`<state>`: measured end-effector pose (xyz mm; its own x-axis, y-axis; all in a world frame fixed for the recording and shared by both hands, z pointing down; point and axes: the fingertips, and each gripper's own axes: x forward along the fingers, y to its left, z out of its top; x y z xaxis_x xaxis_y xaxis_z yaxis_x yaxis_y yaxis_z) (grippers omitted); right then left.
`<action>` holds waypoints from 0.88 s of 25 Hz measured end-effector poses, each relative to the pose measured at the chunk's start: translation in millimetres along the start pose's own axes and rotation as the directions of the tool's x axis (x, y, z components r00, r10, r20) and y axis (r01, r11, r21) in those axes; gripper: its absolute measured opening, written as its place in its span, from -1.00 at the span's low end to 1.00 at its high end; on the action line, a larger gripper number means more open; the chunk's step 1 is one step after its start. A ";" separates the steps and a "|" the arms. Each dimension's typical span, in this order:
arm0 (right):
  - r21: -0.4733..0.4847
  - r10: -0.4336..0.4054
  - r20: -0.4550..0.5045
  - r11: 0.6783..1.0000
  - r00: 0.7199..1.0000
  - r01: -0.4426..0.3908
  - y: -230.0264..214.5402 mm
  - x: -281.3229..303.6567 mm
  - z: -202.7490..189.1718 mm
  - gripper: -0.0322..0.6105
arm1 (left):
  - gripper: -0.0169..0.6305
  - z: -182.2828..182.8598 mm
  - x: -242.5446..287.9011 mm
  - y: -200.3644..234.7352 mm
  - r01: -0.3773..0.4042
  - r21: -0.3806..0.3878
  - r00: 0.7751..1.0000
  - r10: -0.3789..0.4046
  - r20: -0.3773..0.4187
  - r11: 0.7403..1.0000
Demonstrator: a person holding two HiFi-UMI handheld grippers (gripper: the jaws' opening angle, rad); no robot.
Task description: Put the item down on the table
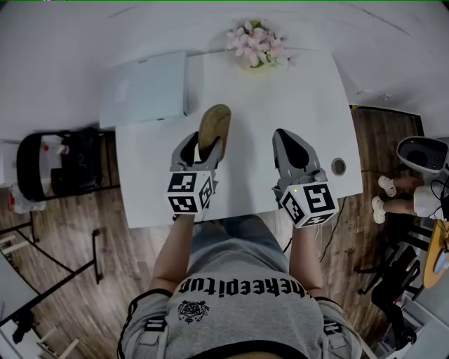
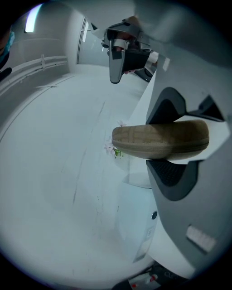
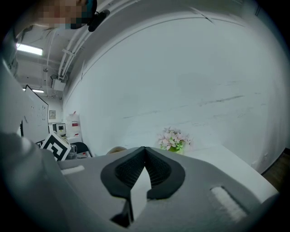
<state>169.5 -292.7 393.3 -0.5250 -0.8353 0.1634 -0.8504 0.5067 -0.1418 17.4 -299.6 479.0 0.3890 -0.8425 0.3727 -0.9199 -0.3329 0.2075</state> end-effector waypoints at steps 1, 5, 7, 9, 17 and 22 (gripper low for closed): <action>0.002 0.004 -0.002 1.000 1.000 -0.004 -0.7 0.9 -1.0 -0.89 | -0.19 -3.3 1.7 0.7 -0.005 -0.002 1.000 0.005 -0.012 1.000; 0.007 0.021 -0.013 1.000 1.000 -0.021 -4.2 4.8 -3.9 -0.89 | -0.19 -17.4 8.7 3.1 -0.030 0.004 0.997 0.031 -0.066 1.000; 0.011 0.029 -0.018 1.000 0.999 -0.028 -6.3 7.6 -5.2 -0.89 | -0.19 -23.8 12.5 4.5 -0.044 0.010 0.995 0.045 -0.089 0.999; 0.012 0.035 -0.024 0.999 0.999 -0.034 -9.1 10.8 -7.1 -0.89 | -0.19 -29.2 17.1 5.9 -0.056 0.015 0.992 0.057 -0.110 0.998; 0.023 0.057 -0.048 0.998 0.997 -0.056 -17.1 21.0 -14.6 -0.89 | -0.18 -49.2 33.6 7.5 -0.076 0.050 0.973 0.085 -0.213 0.996; 0.031 0.068 -0.056 0.997 0.996 -0.066 -21.9 25.7 -16.7 -0.89 | -0.18 -56.4 40.8 7.3 -0.084 0.072 0.962 0.100 -0.255 0.994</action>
<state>174.0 -321.7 416.9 -0.5826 -0.7857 0.2077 -0.8122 0.5539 -0.1828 29.4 -312.5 546.7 0.2952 -0.7355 0.6098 -0.9505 -0.2908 0.1094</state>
